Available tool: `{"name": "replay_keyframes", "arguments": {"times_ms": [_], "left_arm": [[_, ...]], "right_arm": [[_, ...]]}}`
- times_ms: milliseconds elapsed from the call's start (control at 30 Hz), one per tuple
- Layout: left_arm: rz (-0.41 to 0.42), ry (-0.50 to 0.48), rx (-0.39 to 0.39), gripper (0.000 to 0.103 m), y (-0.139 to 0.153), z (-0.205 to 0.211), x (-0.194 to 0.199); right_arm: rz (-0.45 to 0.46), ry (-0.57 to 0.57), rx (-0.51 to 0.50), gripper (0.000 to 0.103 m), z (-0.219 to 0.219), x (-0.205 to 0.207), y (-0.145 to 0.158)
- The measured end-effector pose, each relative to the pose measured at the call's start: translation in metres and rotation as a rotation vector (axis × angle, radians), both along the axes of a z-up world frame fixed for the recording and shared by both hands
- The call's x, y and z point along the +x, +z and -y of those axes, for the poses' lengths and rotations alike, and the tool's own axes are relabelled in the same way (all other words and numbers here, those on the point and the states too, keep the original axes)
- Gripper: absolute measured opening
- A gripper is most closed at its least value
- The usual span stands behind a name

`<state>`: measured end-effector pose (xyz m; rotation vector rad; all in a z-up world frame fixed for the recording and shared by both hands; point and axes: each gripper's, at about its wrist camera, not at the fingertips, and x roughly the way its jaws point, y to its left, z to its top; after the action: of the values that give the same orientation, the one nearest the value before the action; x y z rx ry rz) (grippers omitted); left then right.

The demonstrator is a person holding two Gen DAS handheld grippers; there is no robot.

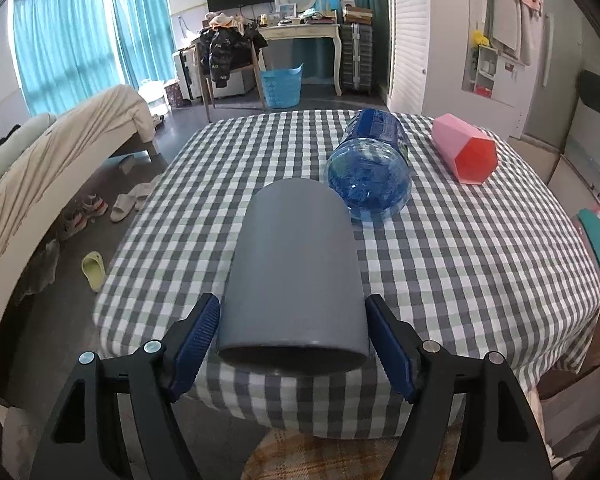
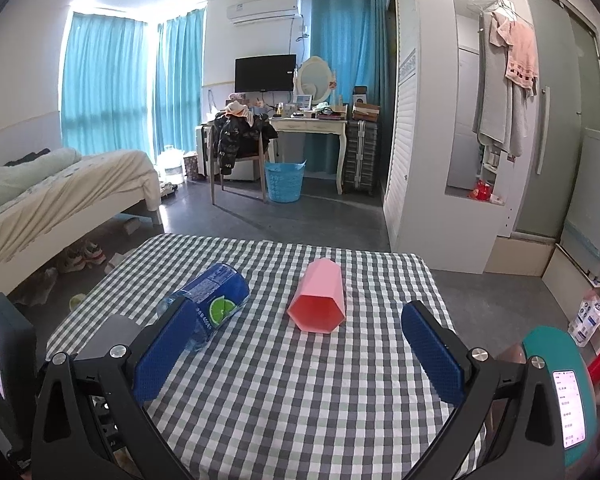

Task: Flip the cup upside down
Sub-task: 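Lift the grey cup with the left gripper and carry it toward the right gripper, then grasp the grey cup's base with the right gripper while the left gripper releases it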

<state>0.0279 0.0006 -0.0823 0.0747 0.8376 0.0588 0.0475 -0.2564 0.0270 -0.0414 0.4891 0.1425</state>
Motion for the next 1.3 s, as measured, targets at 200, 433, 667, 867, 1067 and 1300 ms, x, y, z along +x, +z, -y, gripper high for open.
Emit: {"name": "replay_keyframes", "arguments": {"times_ms": [200, 433, 667, 867, 1067, 1300], "left_arm": [[0.082, -0.051, -0.057, 0.084, 0.026, -0.011, -0.015], [0.234, -0.039, -0.171, 0.096, 0.065, -0.061, -0.029], [0.212, 0.138, -0.081, 0.096, 0.059, -0.132, -0.012], [0.205, 0.208, -0.104, 0.096, 0.047, -0.176, -0.005], [0.167, 0.194, -0.131, 0.096, 0.028, -0.188, 0.003], [0.127, 0.165, -0.145, 0.096, 0.016, -0.186, 0.016]], "right_arm": [[-0.005, -0.004, -0.033, 0.103, -0.014, 0.002, 0.006], [-0.01, 0.004, -0.076, 0.103, -0.042, 0.001, 0.019], [-0.16, 0.036, -0.127, 0.103, -0.086, 0.016, 0.02], [-0.343, 0.086, -0.169, 0.103, -0.126, 0.043, -0.008], [-0.573, 0.141, -0.135, 0.103, -0.159, 0.072, -0.049], [-0.701, 0.126, -0.077, 0.102, -0.175, 0.097, -0.073]]}}
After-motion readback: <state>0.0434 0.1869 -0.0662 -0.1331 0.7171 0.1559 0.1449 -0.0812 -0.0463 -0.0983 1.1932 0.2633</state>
